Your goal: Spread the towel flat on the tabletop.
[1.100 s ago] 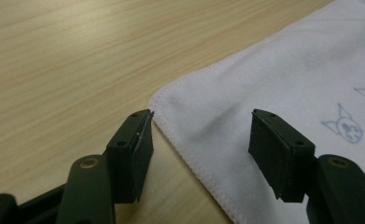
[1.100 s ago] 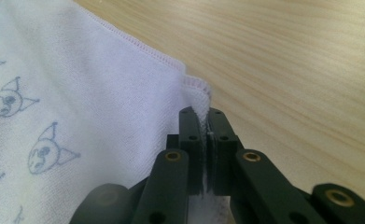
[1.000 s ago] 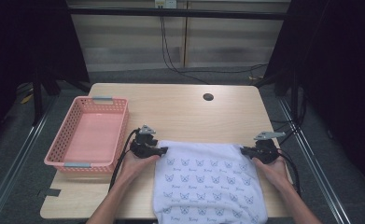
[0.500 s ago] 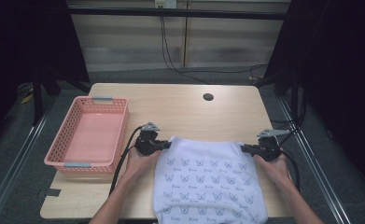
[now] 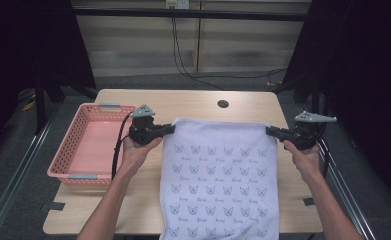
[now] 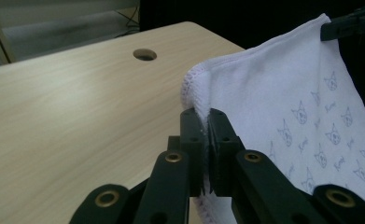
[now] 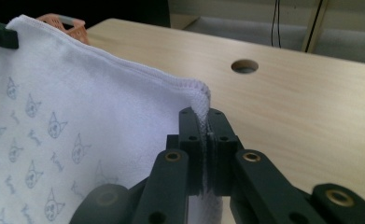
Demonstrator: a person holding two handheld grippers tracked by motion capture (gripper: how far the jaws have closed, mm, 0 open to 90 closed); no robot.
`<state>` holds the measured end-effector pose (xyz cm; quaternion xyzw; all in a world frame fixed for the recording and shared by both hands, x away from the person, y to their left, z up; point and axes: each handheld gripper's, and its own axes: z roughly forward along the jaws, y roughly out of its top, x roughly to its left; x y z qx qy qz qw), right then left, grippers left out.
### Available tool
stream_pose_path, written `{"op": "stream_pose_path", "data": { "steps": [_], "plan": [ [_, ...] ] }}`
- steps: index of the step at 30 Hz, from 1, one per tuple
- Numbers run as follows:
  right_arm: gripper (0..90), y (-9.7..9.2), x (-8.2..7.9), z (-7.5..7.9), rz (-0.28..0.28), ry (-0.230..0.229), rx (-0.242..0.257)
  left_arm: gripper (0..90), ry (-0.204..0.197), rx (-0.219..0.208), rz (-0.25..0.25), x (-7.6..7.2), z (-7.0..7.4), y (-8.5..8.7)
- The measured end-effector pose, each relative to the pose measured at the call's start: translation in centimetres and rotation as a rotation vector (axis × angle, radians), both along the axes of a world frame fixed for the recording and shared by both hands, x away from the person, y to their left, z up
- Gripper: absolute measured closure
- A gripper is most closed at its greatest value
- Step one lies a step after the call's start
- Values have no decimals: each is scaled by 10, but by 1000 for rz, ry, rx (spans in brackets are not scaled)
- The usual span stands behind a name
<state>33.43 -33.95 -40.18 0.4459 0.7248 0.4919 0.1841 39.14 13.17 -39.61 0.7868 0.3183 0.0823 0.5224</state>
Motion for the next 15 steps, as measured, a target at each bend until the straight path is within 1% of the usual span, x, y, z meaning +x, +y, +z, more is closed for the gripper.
{"op": "stream_pose_path", "data": {
  "steps": [3, 6, 8, 9, 10, 11, 15],
  "plan": [
    [867, 3, 5, 13, 0, -23, 3, 866, -19, -1, 15, 5, 10, 3],
    [867, 3, 9, 24, -2, -43, 12, 867, -40, -7, 28, 12, 24, 6],
    [868, 2, 13, 33, -1, -55, 8, 867, -47, -28, 32, 18, 33, 8],
    [868, 2, 16, 37, -2, -56, 3, 867, -50, -31, 33, 20, 36, 8],
    [868, 2, 18, 40, -4, -63, 2, 867, -59, -33, 35, 23, 40, 7],
    [869, 2, 20, 44, -9, -69, 6, 867, -68, -29, 47, 25, 45, 6],
    [869, 1, 28, 64, -20, -98, 10, 867, -91, -44, 57, 33, 61, 1]
  ]
}}
